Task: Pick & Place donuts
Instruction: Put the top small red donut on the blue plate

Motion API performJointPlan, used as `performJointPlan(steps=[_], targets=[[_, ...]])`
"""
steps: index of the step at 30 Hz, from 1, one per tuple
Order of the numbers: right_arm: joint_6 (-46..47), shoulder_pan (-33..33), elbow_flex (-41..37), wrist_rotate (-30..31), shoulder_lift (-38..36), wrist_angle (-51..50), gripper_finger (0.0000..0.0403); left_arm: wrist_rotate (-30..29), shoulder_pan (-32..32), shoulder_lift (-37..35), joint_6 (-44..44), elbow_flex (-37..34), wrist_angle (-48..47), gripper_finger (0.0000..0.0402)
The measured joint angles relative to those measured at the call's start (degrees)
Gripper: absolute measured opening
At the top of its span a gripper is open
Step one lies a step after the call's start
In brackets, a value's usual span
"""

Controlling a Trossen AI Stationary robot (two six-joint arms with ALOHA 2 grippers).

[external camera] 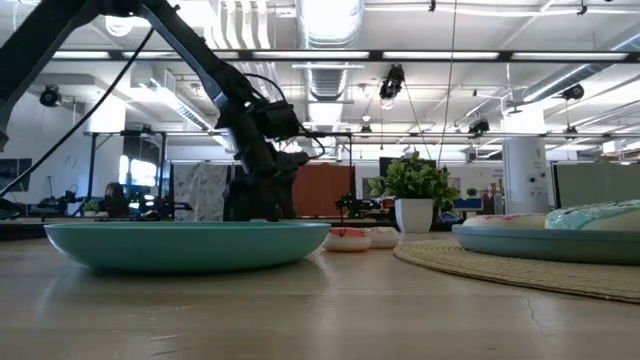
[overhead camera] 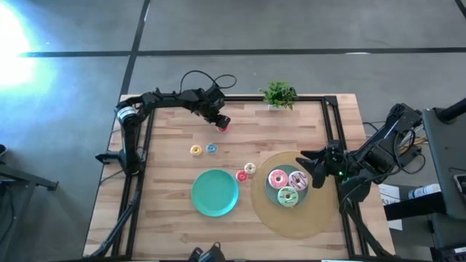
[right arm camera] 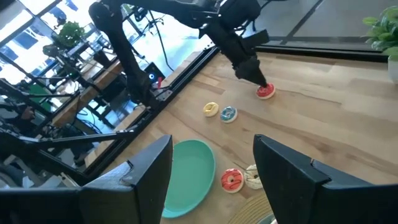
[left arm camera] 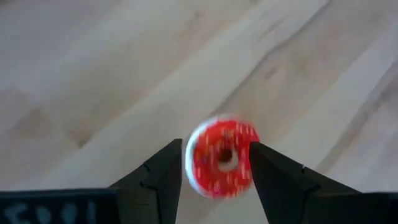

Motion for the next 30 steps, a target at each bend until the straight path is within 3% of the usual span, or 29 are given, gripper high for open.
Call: performJointPlan(steps=[5,10,14,19,23,30], targets=[[1.7,0.0,0.0,0.1,0.0,-1.3,0.0216,1.6,0.0,3.7,0.1,1.5,-2.4,0.0146],[2.6,0.0,-0.2,0.0,0.0,-1.4,0.0216,1.4,-0.2,4.7,1.4,1.8,-4.0,0.0093],[3.2,0.0,-0.3,-0.3,0.0,-2.0,0.0216,1.5,-0.6,2.7,1.7,1.5,-3.9,0.0021],[4.3,0.0,-0.3,-0.5,0.0,-3.4,0.0216,3.0,-3.3,-4.6,2.8,1.3,-7.3,0.0002],[4.2,0.0,-0.3,-0.5,0.0,-3.5,0.0216,0.9,-10.9,-12.7,5.0,0.4,-12.4,0.0001],[4.3,0.0,-1.4,-0.6,0.1,-3.9,0.0216,-10.1,-33.7,-22.3,-0.2,-8.1,-16.0,0.0001]])
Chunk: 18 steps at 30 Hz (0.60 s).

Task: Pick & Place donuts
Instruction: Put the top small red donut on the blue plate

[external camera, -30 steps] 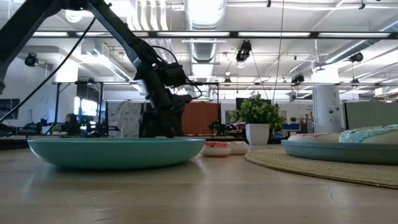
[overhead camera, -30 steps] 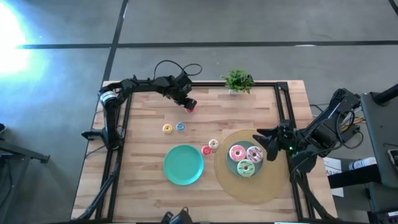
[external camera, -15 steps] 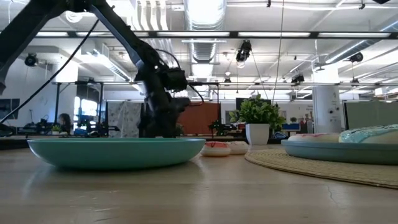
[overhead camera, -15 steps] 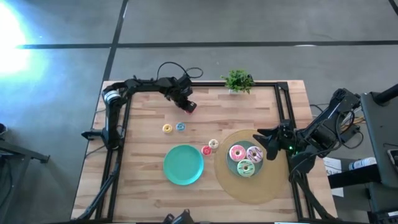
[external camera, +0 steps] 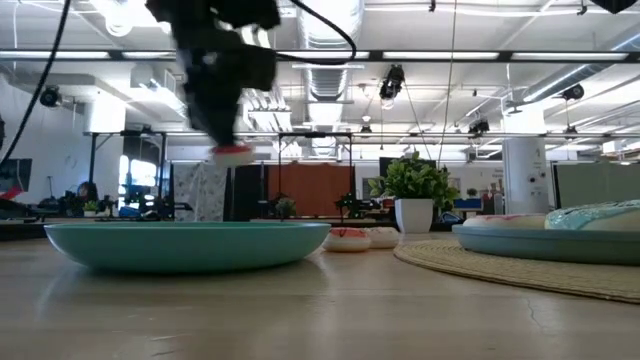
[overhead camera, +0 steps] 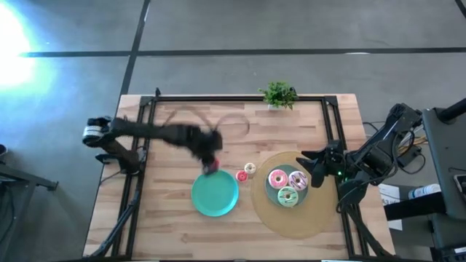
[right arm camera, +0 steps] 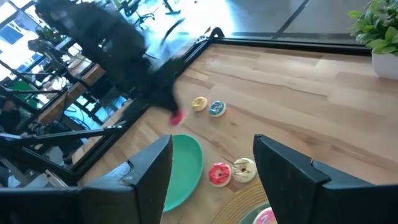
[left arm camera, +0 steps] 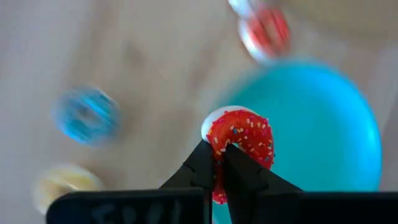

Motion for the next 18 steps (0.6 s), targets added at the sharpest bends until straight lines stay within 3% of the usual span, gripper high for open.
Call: performJointPlan(steps=[4,8,11,18], targets=[[0.1,0.0,-1.2,0.0,0.0,0.8,0.0216,-0.8,-10.6,-0.3,-9.1,-6.3,0.9,0.0],[0.6,0.0,-2.1,-0.1,0.0,1.5,0.0216,-1.6,-16.7,-0.2,-14.8,-11.4,7.1,0.0001],[1.5,0.0,-2.5,-0.2,0.0,1.5,0.0216,-2.3,-18.4,-0.2,-19.7,-13.4,10.7,0.0016],[1.7,0.0,-2.6,-0.5,0.0,1.7,0.0216,-3.0,-18.4,-0.2,-20.8,-13.7,8.1,0.0111]])
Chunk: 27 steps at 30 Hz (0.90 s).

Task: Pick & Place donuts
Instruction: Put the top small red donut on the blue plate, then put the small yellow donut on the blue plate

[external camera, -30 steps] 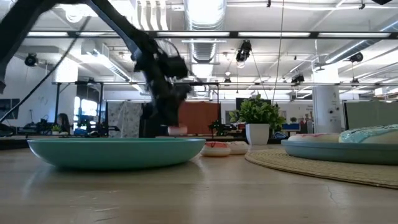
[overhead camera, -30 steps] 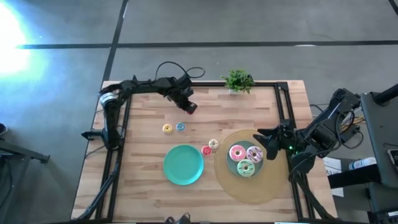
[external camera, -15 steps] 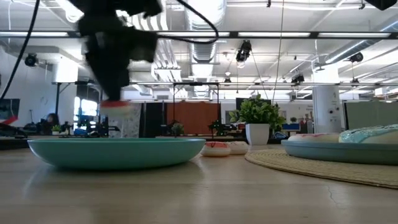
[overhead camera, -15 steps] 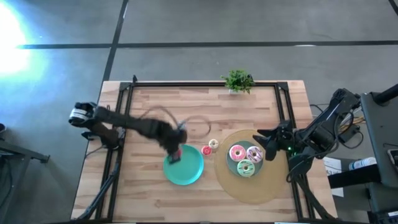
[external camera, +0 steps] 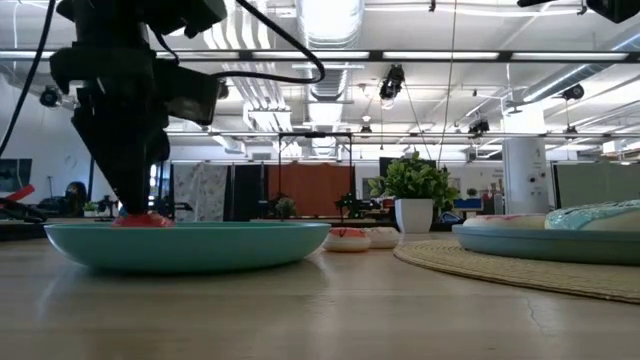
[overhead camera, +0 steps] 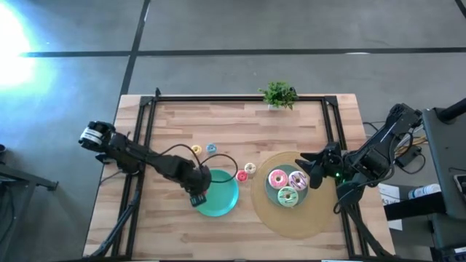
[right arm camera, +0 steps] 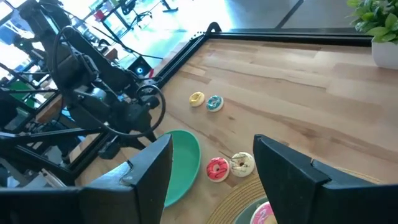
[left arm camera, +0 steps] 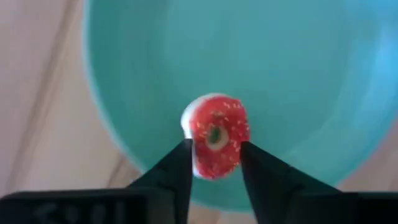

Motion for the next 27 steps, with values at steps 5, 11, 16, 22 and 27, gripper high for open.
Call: performJointPlan(steps=[5,11,16,22,27], targets=[[0.8,0.0,0.0,0.0,0.0,0.1,0.0216,-6.6,0.2,-0.3,2.2,3.1,-9.4,0.0143],[0.8,-0.1,0.0,0.0,0.0,0.1,0.0216,-15.2,6.2,-4.3,3.4,6.0,-14.2,0.0144],[1.1,0.0,0.0,0.0,0.0,0.1,0.0216,-12.1,21.1,-6.3,6.6,2.5,-13.9,0.0144],[1.5,0.0,0.0,0.0,0.3,0.2,0.0216,0.1,36.6,-6.4,15.1,-1.3,-9.0,0.0144],[1.5,0.0,0.0,0.0,1.0,0.3,0.0216,5.9,41.8,-6.4,18.7,-4.9,-5.2,0.0144]])
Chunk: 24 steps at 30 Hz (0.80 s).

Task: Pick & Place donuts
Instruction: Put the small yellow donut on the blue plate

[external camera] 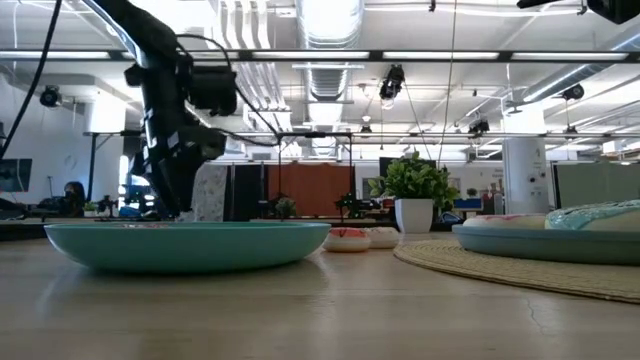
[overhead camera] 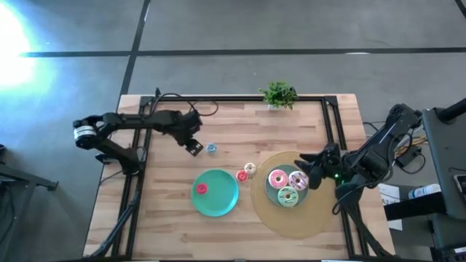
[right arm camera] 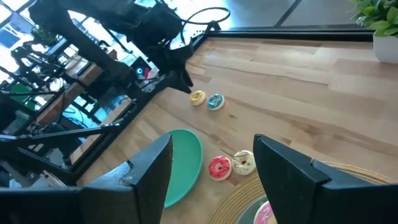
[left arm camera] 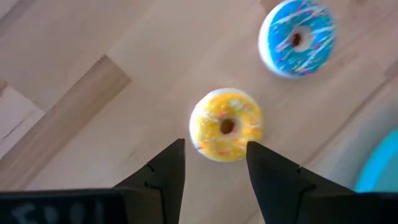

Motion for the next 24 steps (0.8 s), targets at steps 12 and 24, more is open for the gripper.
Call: performJointPlan(steps=[12,24], targets=[[1.5,0.0,-0.1,0.0,0.5,-0.6,0.0216,4.2,1.7,0.4,-0.7,-7.5,14.0,0.0144],[2.1,0.0,-0.2,0.0,0.5,-0.6,0.0216,2.9,1.7,1.8,0.4,-9.4,15.9,0.0019]])
